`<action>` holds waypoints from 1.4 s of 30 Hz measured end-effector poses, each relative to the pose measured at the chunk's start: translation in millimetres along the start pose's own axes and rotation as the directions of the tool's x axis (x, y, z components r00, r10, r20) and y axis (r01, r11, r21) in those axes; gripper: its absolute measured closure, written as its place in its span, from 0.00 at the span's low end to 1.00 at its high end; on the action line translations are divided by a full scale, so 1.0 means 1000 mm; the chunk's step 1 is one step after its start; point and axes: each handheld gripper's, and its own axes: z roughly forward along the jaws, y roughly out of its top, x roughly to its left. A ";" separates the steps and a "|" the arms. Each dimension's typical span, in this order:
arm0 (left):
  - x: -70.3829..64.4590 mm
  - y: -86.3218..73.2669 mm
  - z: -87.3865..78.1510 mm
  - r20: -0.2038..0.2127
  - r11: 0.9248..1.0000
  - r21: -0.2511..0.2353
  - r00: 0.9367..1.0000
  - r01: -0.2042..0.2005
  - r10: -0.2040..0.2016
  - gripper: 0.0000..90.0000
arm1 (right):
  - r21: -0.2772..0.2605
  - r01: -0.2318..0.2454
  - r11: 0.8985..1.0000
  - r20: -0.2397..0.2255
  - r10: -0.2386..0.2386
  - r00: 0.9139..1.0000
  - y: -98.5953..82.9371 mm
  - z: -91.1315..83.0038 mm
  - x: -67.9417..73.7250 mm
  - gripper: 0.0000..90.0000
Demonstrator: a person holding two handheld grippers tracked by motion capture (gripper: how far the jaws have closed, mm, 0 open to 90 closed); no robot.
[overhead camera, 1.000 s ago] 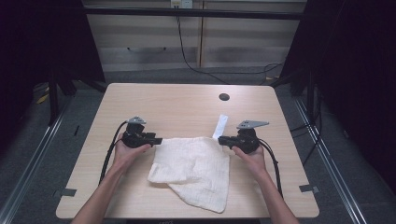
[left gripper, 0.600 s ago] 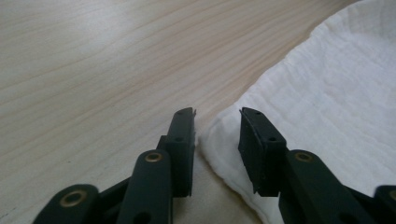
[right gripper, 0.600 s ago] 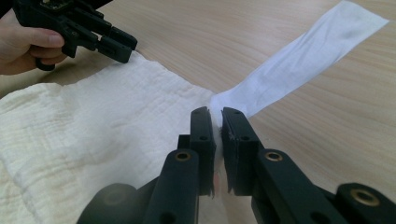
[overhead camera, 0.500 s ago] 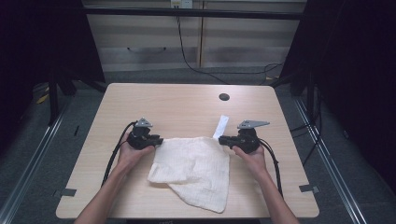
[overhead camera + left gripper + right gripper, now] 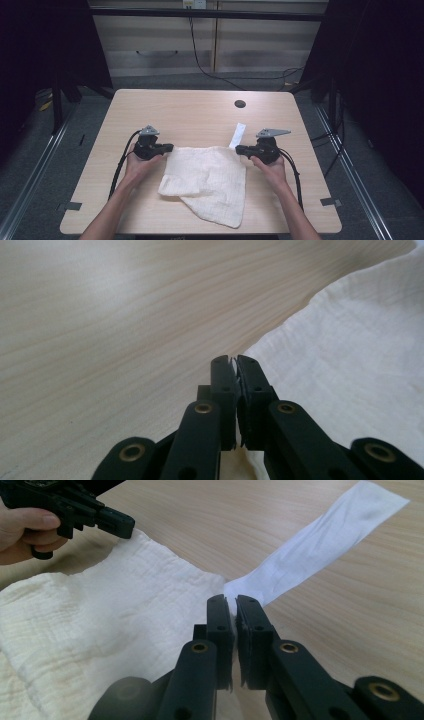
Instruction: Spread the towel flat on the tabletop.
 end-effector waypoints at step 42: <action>-0.009 0.125 -0.114 -0.024 0.949 -0.310 0.998 -0.061 0.056 0.97 | -0.182 0.108 0.977 0.079 -0.095 0.992 0.123 -0.073 0.000 0.97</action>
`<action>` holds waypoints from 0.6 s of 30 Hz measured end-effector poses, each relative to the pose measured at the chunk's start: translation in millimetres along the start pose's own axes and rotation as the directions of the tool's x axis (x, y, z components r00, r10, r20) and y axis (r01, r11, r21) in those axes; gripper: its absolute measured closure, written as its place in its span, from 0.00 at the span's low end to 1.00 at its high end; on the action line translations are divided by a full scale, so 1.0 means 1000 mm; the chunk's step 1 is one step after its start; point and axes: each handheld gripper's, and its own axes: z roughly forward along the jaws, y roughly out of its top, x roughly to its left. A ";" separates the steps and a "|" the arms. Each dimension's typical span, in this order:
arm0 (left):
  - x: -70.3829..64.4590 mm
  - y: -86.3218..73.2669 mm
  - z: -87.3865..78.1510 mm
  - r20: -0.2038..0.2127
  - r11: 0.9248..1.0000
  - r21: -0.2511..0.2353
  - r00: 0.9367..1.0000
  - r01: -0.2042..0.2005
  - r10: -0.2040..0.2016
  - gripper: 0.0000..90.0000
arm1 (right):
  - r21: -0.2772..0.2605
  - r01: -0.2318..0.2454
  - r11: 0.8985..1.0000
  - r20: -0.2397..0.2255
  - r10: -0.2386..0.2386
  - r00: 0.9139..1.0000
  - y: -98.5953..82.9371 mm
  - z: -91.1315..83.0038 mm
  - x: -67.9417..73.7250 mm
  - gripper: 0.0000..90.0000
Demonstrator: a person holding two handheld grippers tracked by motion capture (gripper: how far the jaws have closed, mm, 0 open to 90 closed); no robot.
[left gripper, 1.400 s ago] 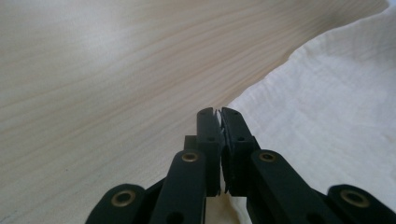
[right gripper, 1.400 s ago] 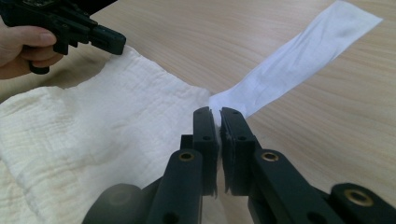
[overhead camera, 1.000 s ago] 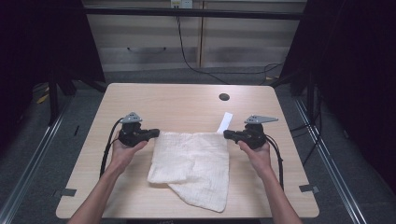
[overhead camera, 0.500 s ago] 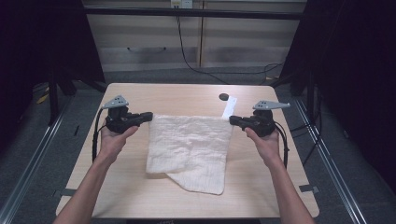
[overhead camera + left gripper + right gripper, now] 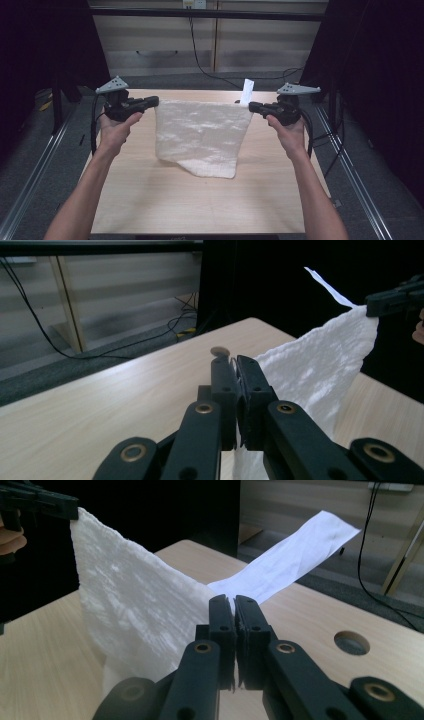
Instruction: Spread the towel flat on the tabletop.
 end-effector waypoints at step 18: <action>0.013 0.056 0.033 -0.057 0.999 -0.031 0.998 0.018 -0.020 0.97 | 0.014 0.032 0.999 0.092 -0.033 0.995 0.077 0.011 -0.025 0.97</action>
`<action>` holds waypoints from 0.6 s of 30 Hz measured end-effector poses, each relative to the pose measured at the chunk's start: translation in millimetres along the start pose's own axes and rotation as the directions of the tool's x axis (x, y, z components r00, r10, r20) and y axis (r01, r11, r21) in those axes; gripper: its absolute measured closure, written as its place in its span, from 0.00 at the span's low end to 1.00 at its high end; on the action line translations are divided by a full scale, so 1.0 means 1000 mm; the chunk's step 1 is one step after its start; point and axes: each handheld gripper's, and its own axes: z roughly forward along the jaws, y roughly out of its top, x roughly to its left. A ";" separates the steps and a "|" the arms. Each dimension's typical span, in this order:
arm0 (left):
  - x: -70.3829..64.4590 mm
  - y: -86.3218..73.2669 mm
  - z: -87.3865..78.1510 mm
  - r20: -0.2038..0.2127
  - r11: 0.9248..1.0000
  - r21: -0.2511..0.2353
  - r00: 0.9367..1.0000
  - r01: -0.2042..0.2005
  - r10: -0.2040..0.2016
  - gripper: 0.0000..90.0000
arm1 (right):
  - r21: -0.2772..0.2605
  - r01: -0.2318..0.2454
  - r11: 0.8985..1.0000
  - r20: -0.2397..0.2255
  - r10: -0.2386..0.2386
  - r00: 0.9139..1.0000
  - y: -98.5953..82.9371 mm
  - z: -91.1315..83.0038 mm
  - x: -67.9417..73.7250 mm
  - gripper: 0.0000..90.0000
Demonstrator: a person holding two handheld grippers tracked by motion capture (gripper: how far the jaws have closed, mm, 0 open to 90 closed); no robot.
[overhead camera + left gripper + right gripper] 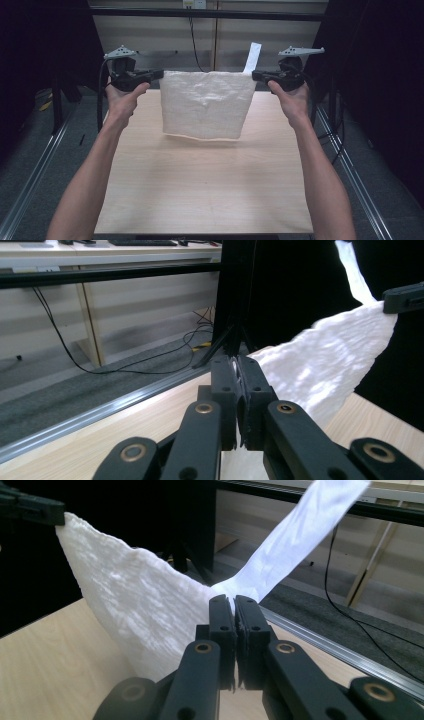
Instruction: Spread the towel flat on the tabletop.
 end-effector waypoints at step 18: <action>-0.028 -0.083 -0.032 0.114 0.998 0.018 0.992 -0.056 0.053 0.97 | 0.056 -0.031 0.998 -0.076 0.035 0.996 -0.083 -0.014 0.017 0.97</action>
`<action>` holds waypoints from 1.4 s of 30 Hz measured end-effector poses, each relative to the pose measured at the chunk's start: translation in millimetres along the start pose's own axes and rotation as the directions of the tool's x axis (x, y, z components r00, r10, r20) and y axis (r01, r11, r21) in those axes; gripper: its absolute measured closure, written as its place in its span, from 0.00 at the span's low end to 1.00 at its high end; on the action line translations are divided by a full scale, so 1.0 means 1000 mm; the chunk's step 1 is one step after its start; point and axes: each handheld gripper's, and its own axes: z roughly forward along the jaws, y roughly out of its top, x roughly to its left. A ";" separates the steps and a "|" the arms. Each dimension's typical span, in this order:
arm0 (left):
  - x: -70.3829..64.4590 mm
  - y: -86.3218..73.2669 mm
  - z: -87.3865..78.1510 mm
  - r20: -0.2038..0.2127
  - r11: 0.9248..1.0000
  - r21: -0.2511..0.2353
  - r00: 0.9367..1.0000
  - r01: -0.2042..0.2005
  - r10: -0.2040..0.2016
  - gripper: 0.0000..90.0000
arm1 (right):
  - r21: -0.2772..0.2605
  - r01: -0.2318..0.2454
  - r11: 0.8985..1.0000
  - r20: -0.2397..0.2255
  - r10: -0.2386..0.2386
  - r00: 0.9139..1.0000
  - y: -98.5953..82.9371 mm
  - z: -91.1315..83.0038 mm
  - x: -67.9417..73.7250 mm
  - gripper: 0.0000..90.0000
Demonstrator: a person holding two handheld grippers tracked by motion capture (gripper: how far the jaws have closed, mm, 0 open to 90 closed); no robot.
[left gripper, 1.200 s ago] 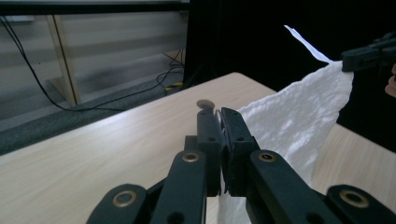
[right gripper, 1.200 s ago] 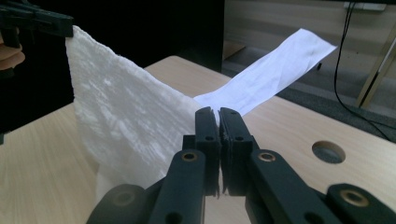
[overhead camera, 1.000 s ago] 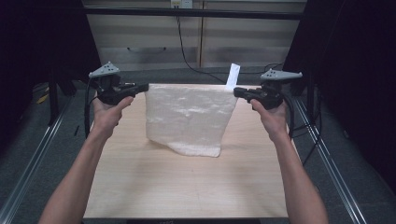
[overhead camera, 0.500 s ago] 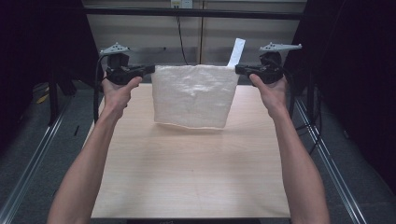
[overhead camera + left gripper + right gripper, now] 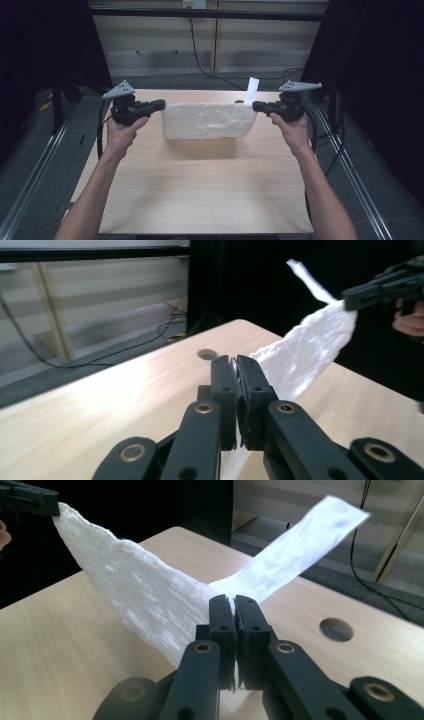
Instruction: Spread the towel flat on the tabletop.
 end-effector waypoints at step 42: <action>-0.060 -0.172 -0.047 0.110 0.931 0.365 0.992 0.010 -0.054 0.96 | 0.244 0.017 0.970 -0.155 0.022 0.988 -0.168 -0.012 0.088 0.96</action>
